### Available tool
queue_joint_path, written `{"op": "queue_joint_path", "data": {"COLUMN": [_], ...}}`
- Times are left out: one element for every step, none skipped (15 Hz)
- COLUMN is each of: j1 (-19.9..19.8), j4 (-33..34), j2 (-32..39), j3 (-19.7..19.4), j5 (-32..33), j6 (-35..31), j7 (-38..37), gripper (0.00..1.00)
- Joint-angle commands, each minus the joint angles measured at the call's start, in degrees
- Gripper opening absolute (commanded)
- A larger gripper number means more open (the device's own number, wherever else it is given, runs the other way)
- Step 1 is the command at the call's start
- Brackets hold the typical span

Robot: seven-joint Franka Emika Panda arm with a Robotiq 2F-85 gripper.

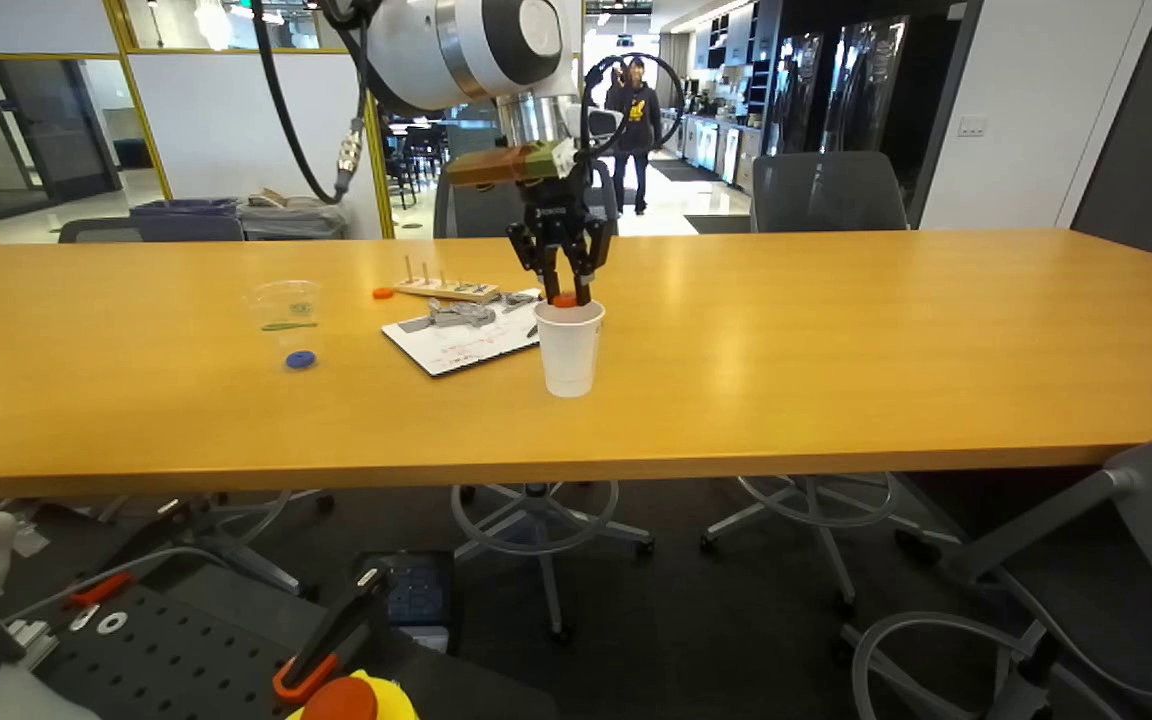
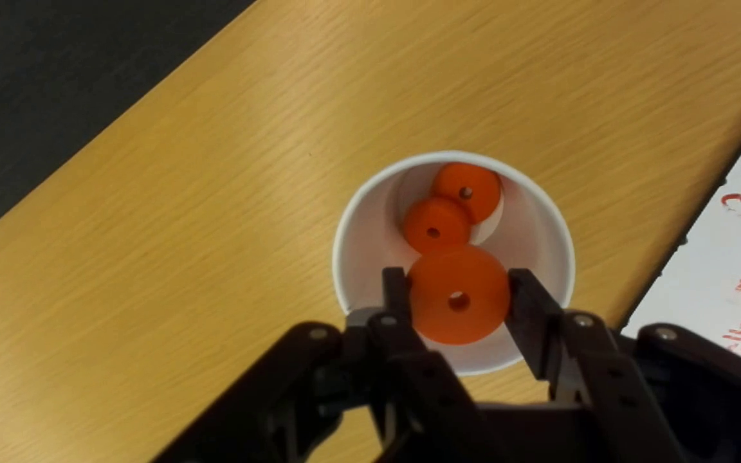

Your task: Put the blue ring in the blue cup and orange ring in the white cup

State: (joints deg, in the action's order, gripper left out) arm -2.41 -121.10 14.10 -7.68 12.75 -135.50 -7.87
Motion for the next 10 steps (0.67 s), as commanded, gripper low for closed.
{"op": "queue_joint_path", "data": {"j1": [-0.7,-0.7,-0.7,-0.6,-0.5,-0.2,0.1,0.6,1.1,1.8], "j4": [0.0,0.1,0.3,0.7,0.9,0.7,0.5,0.7,1.0,1.2], "j2": [-0.5,-0.4,-0.2,0.1,0.2,-0.2,-0.6,-0.6,-0.6,-0.4], "j3": [0.3,0.3,0.3,0.3,0.5,0.8,1.2,1.9,2.6,3.6], "j5": [-1.4,-1.4,-1.3,-1.3,-1.3,-1.3,-1.4,-1.5,-1.7,-1.9], "j6": [0.1,0.1,0.0,-0.2,-0.4,-0.7,-1.2,-2.1,-2.8,-3.7], "j7": [0.1,0.1,-0.1,-0.2,-0.1,-0.4,-0.3,-0.4,-0.2,-0.1], "gripper": [0.67,0.69,0.74,0.81,0.9,0.97,1.0,1.0,1.0,1.0]}}
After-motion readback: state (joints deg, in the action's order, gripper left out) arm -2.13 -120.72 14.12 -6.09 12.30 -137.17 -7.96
